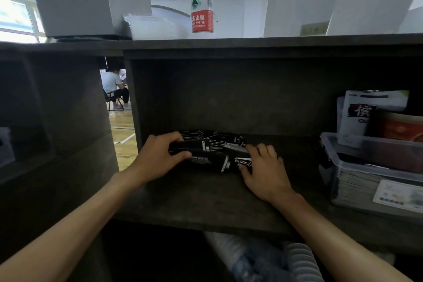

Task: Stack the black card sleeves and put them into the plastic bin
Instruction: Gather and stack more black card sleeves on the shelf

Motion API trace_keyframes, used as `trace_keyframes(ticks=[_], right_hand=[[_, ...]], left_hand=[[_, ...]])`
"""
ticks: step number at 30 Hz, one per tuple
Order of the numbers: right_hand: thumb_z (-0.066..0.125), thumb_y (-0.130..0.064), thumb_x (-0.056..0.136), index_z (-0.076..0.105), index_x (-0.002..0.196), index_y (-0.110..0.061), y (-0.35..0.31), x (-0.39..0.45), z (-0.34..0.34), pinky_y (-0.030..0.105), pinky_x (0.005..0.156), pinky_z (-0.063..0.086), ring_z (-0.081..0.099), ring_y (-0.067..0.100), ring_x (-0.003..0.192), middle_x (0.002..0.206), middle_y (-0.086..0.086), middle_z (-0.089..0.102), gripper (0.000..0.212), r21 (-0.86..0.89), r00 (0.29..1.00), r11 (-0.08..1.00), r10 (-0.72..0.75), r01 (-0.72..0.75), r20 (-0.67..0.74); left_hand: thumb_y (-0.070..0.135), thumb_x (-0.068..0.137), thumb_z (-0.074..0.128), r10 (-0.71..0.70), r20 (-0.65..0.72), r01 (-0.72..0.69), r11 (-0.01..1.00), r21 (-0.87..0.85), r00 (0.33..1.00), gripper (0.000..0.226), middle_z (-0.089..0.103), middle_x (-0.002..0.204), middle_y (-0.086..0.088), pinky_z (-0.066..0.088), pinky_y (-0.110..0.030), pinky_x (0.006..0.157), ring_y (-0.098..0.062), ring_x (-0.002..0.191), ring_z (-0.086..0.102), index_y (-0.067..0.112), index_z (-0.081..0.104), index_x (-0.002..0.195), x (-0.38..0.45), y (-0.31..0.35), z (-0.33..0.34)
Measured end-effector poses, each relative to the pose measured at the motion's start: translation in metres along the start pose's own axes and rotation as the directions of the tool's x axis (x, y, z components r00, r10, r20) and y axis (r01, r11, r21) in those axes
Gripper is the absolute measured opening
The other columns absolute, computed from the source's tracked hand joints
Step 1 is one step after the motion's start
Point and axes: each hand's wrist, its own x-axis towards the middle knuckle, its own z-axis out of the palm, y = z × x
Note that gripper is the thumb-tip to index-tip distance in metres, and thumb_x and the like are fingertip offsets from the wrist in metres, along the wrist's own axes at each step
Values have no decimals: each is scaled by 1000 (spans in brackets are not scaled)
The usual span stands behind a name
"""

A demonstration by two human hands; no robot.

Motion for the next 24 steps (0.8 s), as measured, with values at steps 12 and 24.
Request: trace_keyframes(ticks=[12,24], right_hand=[[51,-52,93,33,148,-22,3,2,4,43,101,42,36,20,126,137,2,41,65,-10,1000,1000,3,-3,-23],[50,-51,93,35,147,-21,3,1,6,44,99,42,36,21,124,134,2,43,63,-5,999,1000,-3,3,-33]], left_hand=[[30,77,41,373,318,-457,852,255,872,21,47,91,16,37,-28,91,-4,88,45,38,23,82,-8,4,23],[74,56,72,-59,596,67,998,9,801,50,52,122,19,43,-37,102,-4,114,51,43,55,92,1,13,21]])
